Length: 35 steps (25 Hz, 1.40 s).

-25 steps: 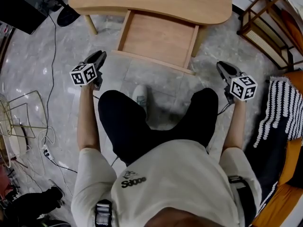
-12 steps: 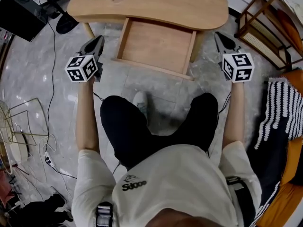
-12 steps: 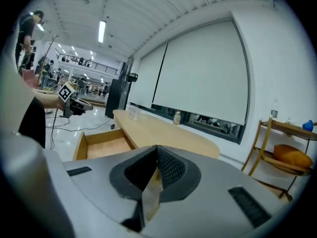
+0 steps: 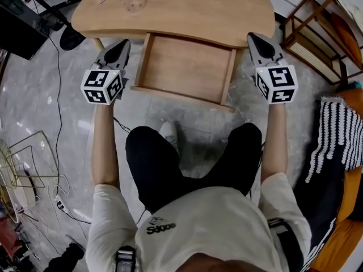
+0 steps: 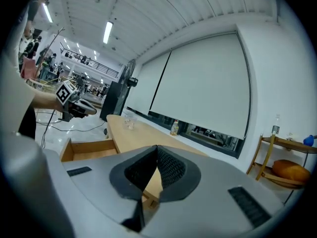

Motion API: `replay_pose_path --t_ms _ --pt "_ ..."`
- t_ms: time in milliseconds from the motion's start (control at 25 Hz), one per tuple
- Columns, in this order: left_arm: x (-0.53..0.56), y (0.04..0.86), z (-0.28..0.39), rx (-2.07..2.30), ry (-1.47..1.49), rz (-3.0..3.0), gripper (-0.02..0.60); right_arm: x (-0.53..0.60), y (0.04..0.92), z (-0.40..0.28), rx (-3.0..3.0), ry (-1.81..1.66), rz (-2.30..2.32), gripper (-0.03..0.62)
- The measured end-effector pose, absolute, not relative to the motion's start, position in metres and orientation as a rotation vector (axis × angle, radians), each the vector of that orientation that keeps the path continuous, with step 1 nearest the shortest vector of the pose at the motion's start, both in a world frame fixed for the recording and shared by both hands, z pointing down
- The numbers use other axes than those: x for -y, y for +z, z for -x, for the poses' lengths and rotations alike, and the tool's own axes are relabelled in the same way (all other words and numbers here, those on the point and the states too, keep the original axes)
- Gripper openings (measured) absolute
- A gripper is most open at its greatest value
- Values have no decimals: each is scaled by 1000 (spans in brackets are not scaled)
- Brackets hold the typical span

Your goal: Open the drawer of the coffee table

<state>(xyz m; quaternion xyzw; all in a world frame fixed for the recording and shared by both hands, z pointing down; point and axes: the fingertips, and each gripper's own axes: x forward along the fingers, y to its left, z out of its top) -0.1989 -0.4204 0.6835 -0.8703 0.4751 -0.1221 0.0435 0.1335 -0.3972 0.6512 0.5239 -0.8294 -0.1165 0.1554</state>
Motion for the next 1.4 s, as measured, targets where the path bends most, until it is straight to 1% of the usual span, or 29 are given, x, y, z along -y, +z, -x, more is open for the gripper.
replay_pose_path --t_ms 200,320,440,600,840,1200,1400 --pt "447 659 197 -1457 -362 2692 18 433 631 -135 2371 -250 -1565 6" --pt "450 617 198 -1402 -437 2707 18 439 594 -129 2361 -186 -1542 6" --pt "461 550 207 -1349 -501 2674 18 444 535 -124 2323 -199 -1509 6" --pt "475 460 208 -1307 -520 2664 18 453 444 -134 2280 -205 -1520 6" --pt "498 347 209 -1309 -545 2686 18 469 319 -135 2246 -188 -1518 6" --pt "536 204 213 -1251 -561 2672 18 486 161 -114 2214 -233 -1510 6" --pt "546 138 222 -1285 -457 2654 18 489 96 -100 2220 -298 -1547 6"
